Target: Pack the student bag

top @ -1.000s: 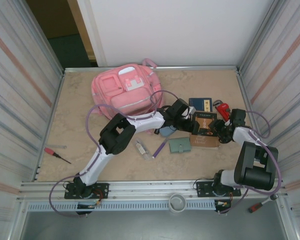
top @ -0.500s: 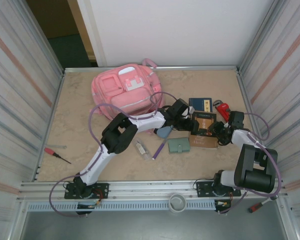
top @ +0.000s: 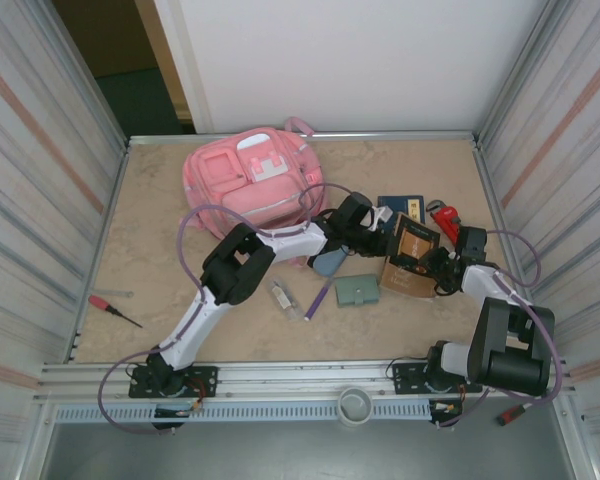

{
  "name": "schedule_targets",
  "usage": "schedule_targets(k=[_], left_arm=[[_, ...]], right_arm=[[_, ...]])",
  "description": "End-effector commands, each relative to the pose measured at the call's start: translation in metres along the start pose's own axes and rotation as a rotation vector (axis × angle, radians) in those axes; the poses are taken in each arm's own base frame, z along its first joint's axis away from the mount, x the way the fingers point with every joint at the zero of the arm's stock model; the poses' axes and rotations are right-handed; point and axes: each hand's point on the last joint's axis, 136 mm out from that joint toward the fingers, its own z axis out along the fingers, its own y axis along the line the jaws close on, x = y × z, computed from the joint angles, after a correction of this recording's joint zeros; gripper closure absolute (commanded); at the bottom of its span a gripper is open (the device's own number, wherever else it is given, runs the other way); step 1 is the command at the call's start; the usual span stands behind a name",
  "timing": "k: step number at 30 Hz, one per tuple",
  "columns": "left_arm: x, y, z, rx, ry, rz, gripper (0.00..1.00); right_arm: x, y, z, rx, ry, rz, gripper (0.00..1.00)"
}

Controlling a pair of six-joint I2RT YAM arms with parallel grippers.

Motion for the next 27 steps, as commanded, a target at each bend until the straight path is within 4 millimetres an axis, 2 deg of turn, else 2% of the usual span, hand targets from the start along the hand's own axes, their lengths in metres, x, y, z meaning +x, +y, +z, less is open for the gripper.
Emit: schedule_targets(k=[1,6,8,10,12,14,16,17,20,22,23,27], left_arm=[[-0.004,-0.037,0.0,0.105,0.013,0.1,0.7],[-0.002,-0.022,0.012,0.083,0.029,0.1,0.74],[-0.005,-0.022,0.011,0.084,0.023,0.101,0.82],[-0.012,-0.03,-0.002,0.116,0.002,0.119,0.91],[-0.026,-0.047,-0.028,0.162,-0.066,0.165,1.0],[-0.041,-0.069,-0.067,0.214,-0.154,0.23,1.0],[-0.051,-0.082,-0.104,0.248,-0.228,0.262,1.0],[-0.059,-0.096,-0.132,0.272,-0.276,0.279,1.0],[-0.073,-0.102,-0.185,0.296,-0.382,0.263,1.0],[-0.076,-0.102,-0.213,0.319,-0.436,0.243,1.0],[-0.079,-0.103,-0.229,0.328,-0.471,0.233,1.0],[-0.081,-0.104,-0.275,0.341,-0.571,0.188,1.0]], right_arm=[[-0.004,0.014,-0.008,-0.041,-0.011,-0.009,0.48],[-0.005,0.017,-0.011,-0.051,-0.021,-0.03,0.48],[-0.005,0.018,-0.012,-0.053,-0.023,-0.034,0.48],[-0.009,0.02,-0.018,-0.057,-0.036,-0.047,0.47],[-0.016,0.029,-0.032,-0.085,-0.074,-0.07,0.42],[-0.026,0.047,-0.055,-0.16,-0.131,-0.108,0.34],[-0.031,0.076,-0.085,-0.297,-0.193,-0.157,0.25],[-0.03,0.092,-0.099,-0.375,-0.206,-0.181,0.21],[-0.024,0.14,-0.136,-0.59,-0.213,-0.258,0.13],[-0.019,0.164,-0.153,-0.697,-0.195,-0.288,0.06],[-0.017,0.175,-0.158,-0.74,-0.179,-0.298,0.01],[0.008,0.219,-0.161,-0.874,-0.048,-0.387,0.01]])
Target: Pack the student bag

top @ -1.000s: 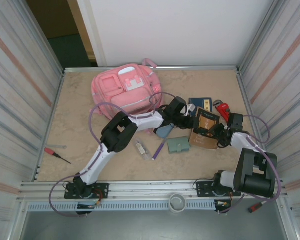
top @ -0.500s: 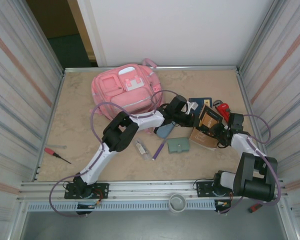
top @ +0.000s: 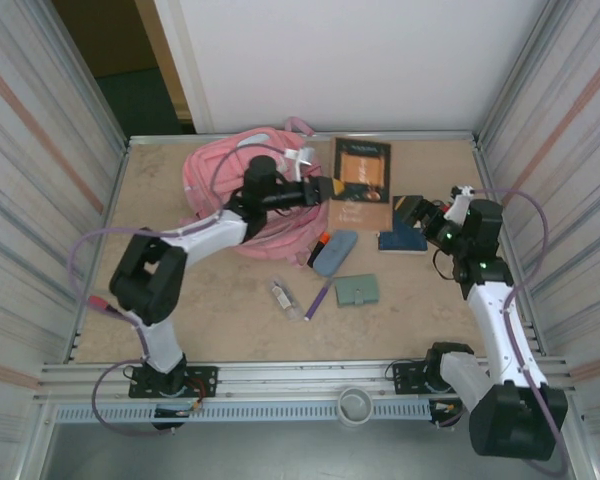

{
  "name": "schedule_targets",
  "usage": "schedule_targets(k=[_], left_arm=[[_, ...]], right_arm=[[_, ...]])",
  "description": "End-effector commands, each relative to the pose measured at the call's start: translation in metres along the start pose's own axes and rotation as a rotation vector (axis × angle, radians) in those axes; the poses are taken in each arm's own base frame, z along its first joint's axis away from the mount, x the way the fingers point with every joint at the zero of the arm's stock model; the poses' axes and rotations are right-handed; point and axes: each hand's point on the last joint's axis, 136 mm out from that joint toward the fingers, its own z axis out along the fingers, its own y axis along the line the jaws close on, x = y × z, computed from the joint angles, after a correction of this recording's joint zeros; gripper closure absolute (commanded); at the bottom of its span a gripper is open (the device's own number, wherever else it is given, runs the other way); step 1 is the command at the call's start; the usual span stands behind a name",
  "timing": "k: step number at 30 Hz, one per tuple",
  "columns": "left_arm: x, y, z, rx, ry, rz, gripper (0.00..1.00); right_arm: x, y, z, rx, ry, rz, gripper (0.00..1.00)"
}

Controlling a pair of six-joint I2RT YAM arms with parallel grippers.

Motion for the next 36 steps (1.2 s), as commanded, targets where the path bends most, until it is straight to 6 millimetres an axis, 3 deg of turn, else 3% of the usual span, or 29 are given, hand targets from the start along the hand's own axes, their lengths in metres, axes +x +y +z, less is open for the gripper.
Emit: schedule_targets(k=[1,7,15,20,24,27,30,36], left_arm=[[-0.016,-0.045,-0.021,0.122,-0.08,0.022,1.0],[-0.018,-0.049,-0.041,0.096,-0.106,0.008,1.0],[-0.024,-0.066,-0.056,0.176,-0.144,-0.023,1.0],[-0.028,-0.076,-0.059,0.238,-0.159,-0.03,1.0],[-0.029,-0.079,-0.06,0.259,-0.162,-0.032,1.0],[-0.029,-0.074,-0.061,0.237,-0.173,-0.031,1.0],[-0.031,-0.059,-0.065,0.185,-0.199,-0.037,1.0],[-0.033,-0.014,-0.079,0.064,-0.264,-0.095,1.0]], right_arm=[[0.013,0.05,0.02,-0.214,0.124,-0.017,0.01],[0.016,0.106,0.042,-0.452,0.193,-0.004,0.01],[0.02,0.085,0.075,-0.392,0.228,0.038,0.01],[0.034,0.105,0.085,-0.495,0.317,0.049,0.01],[0.04,0.122,0.081,-0.572,0.346,0.038,0.01],[0.039,0.137,0.073,-0.638,0.355,0.043,0.02],[0.034,0.148,0.064,-0.69,0.344,0.058,0.1],[0.02,0.152,0.051,-0.698,0.272,0.054,0.26]])
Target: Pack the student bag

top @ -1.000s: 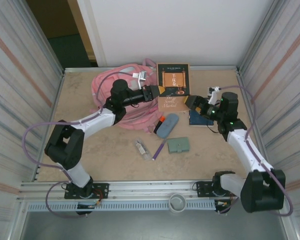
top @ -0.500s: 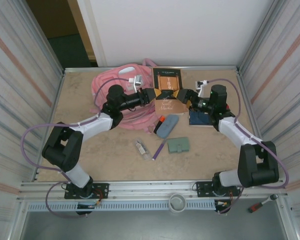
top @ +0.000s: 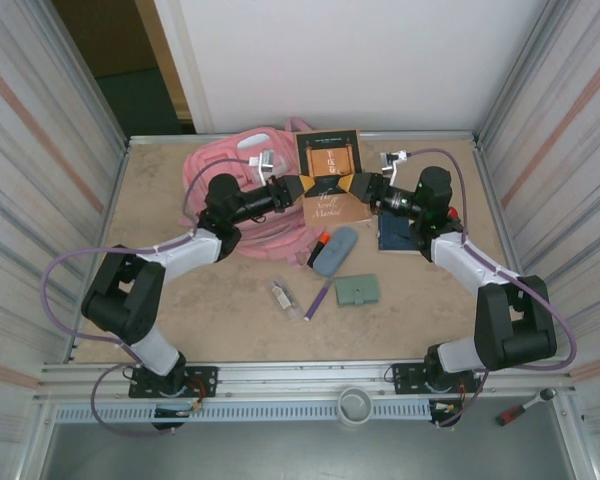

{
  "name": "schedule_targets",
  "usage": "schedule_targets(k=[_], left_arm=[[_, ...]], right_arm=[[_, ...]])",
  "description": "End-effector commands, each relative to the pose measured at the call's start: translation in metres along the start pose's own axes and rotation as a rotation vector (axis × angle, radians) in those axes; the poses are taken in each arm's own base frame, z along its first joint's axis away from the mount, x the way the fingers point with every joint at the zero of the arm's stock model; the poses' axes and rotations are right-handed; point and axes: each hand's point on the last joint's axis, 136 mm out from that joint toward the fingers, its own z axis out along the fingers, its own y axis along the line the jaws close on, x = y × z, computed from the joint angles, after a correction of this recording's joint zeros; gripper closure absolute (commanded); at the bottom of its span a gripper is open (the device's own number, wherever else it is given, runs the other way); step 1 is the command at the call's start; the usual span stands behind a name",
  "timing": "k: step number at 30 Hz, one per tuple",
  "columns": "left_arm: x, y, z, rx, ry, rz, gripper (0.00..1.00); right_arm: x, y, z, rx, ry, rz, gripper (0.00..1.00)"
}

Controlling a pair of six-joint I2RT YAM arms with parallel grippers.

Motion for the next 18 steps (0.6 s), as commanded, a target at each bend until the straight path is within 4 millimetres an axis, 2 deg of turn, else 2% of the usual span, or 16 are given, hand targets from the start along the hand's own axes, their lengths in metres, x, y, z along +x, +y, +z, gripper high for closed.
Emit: schedule_targets(k=[1,5,8,10,14,16,17,18], left_arm=[[-0.023,-0.007,-0.016,-0.004,-0.105,0.064,1.0],[-0.015,0.009,-0.018,-0.058,-0.093,0.066,1.0],[-0.011,0.012,-0.018,-0.071,-0.082,0.075,1.0],[-0.006,0.013,-0.016,-0.077,-0.065,0.084,1.0],[0.002,0.017,-0.014,-0.093,-0.041,0.095,1.0],[0.005,0.02,-0.015,-0.099,-0.033,0.098,1.0],[0.007,0.023,-0.016,-0.108,-0.024,0.098,1.0],[0.01,0.028,-0.017,-0.124,-0.011,0.105,0.97]], right_arm=[[-0.008,0.028,-0.011,-0.056,-0.044,-0.055,0.29],[-0.009,0.023,-0.008,-0.022,-0.058,-0.045,0.5],[-0.003,0.012,0.0,0.036,-0.034,-0.042,0.66],[0.0,0.004,0.002,0.073,-0.028,-0.042,0.69],[-0.001,-0.006,0.001,0.115,-0.033,-0.049,0.69],[-0.003,-0.01,-0.002,0.126,-0.04,-0.047,0.78],[-0.007,-0.013,-0.006,0.136,-0.051,-0.039,0.85],[-0.011,-0.017,-0.012,0.146,-0.066,-0.027,0.89]])
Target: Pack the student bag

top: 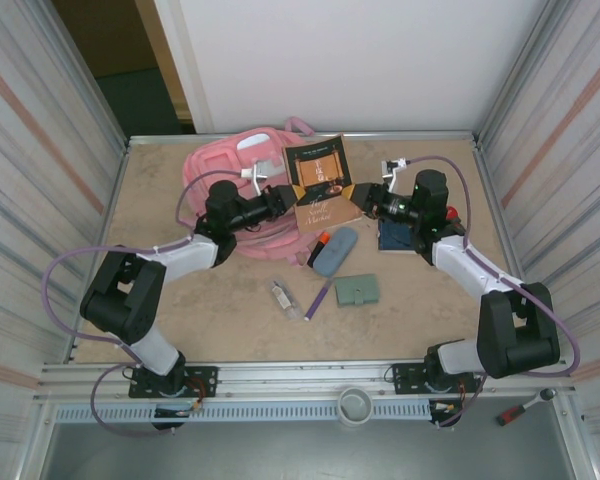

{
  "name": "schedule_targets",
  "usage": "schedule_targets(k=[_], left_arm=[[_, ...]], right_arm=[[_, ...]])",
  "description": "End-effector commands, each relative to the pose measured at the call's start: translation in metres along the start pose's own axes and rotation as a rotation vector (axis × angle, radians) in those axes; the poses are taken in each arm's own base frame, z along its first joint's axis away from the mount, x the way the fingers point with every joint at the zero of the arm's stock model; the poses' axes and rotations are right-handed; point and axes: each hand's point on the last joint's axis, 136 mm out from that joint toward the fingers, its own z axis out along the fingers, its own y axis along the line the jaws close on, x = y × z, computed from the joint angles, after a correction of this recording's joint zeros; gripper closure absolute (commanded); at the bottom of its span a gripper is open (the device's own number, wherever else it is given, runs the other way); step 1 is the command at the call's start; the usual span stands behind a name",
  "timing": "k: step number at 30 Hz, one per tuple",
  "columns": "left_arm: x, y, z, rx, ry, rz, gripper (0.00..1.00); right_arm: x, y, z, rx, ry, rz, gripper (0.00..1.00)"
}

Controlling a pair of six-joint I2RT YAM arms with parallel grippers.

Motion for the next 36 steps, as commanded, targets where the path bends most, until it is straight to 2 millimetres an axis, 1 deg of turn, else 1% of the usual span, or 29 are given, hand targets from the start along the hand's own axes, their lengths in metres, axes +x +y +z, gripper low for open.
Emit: schedule_targets(k=[1,2,3,5,6,8,9,10,12,14,16,19,22,26,31,34,35,36], left_arm=[[0.005,-0.014,-0.007,0.009,0.016,0.105,0.85],[0.009,-0.005,-0.008,-0.034,0.037,0.121,0.69],[0.016,0.009,-0.012,-0.101,0.063,0.149,0.59],[0.023,0.035,-0.025,-0.266,0.098,0.275,0.46],[0.025,0.05,-0.035,-0.369,0.119,0.364,0.42],[0.024,0.071,-0.051,-0.511,0.159,0.526,0.38],[0.022,0.08,-0.057,-0.565,0.184,0.59,0.37],[0.022,0.085,-0.058,-0.583,0.219,0.639,0.37],[0.033,0.096,-0.052,-0.586,0.34,0.717,0.37],[0.044,0.11,-0.047,-0.611,0.448,0.758,0.37],[0.05,0.116,-0.041,-0.627,0.525,0.812,0.37],[0.051,0.119,-0.033,-0.614,0.565,0.846,0.41],[0.049,0.122,-0.026,-0.613,0.585,0.837,0.52],[0.049,0.132,-0.024,-0.632,0.616,0.814,0.65],[0.043,0.137,-0.022,-0.636,0.606,0.799,0.72],[0.039,0.135,-0.02,-0.625,0.597,0.79,0.81],[0.038,0.133,-0.02,-0.615,0.589,0.783,0.85],[0.035,0.128,-0.018,-0.6,0.569,0.771,0.93]], right_arm=[[-0.022,0.012,-0.013,-0.014,-0.054,-0.064,0.93],[-0.026,0.007,-0.019,0.0,-0.065,-0.054,0.97],[-0.029,0.002,-0.025,0.019,-0.073,-0.041,1.0],[-0.036,-0.008,-0.039,0.054,-0.101,-0.019,1.0],[-0.041,-0.013,-0.047,0.076,-0.121,-0.003,1.0],[-0.048,-0.02,-0.062,0.103,-0.166,0.018,1.0],[-0.052,-0.023,-0.068,0.121,-0.188,0.034,1.0],[-0.053,-0.025,-0.072,0.134,-0.199,0.043,1.0],[-0.054,-0.027,-0.076,0.157,-0.21,0.048,1.0],[-0.052,-0.031,-0.078,0.182,-0.21,0.049,1.0],[-0.051,-0.035,-0.08,0.198,-0.209,0.054,1.0],[-0.048,-0.041,-0.083,0.213,-0.21,0.062,1.0],[-0.046,-0.045,-0.083,0.219,-0.208,0.07,1.0],[-0.043,-0.046,-0.084,0.221,-0.203,0.074,1.0],[-0.039,-0.045,-0.084,0.225,-0.193,0.076,1.0],[-0.035,-0.047,-0.085,0.231,-0.183,0.081,1.0],[-0.034,-0.048,-0.084,0.234,-0.176,0.084,1.0],[-0.03,-0.049,-0.083,0.238,-0.163,0.087,1.0]])
